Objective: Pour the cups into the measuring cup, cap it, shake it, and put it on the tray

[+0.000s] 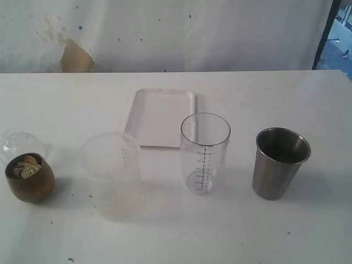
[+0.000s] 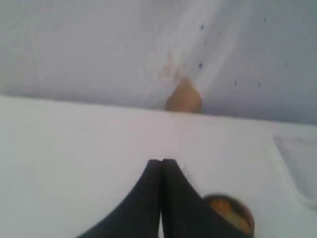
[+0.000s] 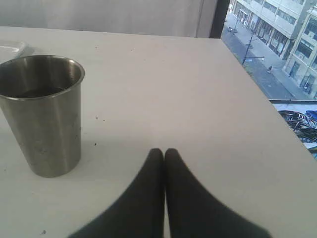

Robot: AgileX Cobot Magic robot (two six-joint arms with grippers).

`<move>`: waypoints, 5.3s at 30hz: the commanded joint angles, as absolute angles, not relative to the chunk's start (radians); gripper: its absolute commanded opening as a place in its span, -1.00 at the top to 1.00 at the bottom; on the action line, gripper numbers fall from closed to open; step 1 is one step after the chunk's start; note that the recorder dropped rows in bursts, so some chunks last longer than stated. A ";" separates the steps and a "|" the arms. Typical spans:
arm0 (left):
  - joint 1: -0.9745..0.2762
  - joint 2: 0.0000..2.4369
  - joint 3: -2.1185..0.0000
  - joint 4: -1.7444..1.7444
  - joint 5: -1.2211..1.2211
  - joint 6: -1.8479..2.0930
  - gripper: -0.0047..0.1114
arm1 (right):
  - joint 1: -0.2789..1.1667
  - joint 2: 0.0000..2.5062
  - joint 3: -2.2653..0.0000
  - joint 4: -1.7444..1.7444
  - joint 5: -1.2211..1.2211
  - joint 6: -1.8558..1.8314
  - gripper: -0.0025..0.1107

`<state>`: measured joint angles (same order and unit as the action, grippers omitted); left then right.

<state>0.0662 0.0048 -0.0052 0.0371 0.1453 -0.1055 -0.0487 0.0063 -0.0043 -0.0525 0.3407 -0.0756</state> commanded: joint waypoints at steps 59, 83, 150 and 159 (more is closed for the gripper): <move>0.068 1.160 -0.001 0.487 -0.820 -0.331 -0.88 | -0.047 0.000 0.000 -0.052 0.336 -0.075 0.96; 0.068 1.803 -0.198 0.465 -0.983 -0.256 -0.88 | -0.047 0.000 0.000 -0.052 0.336 -0.075 0.96; 0.068 1.893 -0.328 0.587 -1.084 -0.314 0.92 | -0.047 0.000 0.000 -0.050 0.336 -0.075 0.96; 0.068 1.813 -0.379 0.609 -1.046 -0.372 0.92 | -0.047 0.000 0.000 -0.050 0.336 -0.075 0.96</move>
<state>0.0672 1.8464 -0.3512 0.6060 -1.0468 -0.3378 -0.0487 0.0063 -0.0043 -0.0487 0.3407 -0.0736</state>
